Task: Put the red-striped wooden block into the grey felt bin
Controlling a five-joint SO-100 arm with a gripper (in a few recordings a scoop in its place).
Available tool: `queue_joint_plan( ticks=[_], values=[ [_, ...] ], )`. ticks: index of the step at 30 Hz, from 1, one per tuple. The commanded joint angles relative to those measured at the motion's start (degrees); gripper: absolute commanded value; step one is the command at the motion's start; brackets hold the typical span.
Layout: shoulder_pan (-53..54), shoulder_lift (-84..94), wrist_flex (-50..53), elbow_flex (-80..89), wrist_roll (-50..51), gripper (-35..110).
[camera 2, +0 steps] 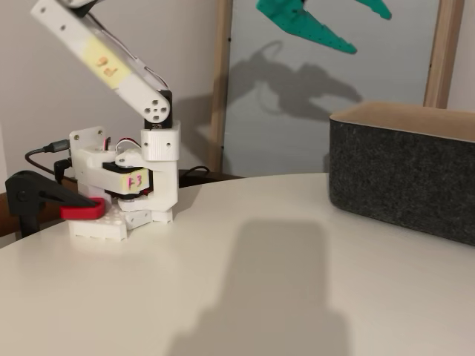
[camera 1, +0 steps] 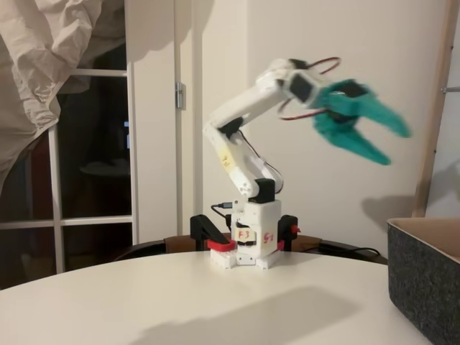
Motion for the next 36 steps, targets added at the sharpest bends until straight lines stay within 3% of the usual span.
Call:
queue_joint_plan(
  ticks=[1,5,11,16,21,36],
  values=[
    [12.0,8.0,0.0,5.2,7.2,16],
    [26.5,10.8,-0.2,9.9,13.0,18],
    [45.2,14.2,-0.7,19.8,13.9,18],
    [55.9,18.4,-10.5,35.2,13.2,13],
    [62.0,19.2,-23.7,48.0,11.6,12],
    [72.5,39.4,-23.8,62.2,15.3,12]
  ],
)
